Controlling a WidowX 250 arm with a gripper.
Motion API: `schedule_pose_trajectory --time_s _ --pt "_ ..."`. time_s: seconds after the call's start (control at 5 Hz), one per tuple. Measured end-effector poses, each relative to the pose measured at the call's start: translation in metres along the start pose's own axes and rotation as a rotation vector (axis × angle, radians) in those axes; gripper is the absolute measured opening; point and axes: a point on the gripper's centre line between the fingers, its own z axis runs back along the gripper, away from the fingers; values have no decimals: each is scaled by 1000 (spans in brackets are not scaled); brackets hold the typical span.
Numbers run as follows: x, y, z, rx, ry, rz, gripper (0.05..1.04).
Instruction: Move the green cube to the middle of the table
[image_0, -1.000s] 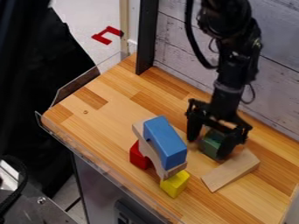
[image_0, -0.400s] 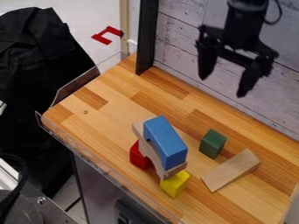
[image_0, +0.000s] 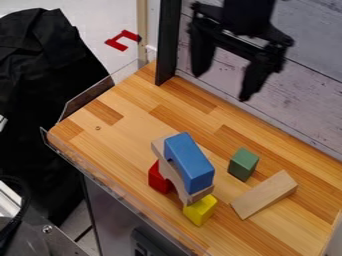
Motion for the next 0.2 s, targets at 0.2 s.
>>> schedule_pose_trajectory --time_s 0.2 --pt "-17 7 3 -3 12 9 1000"
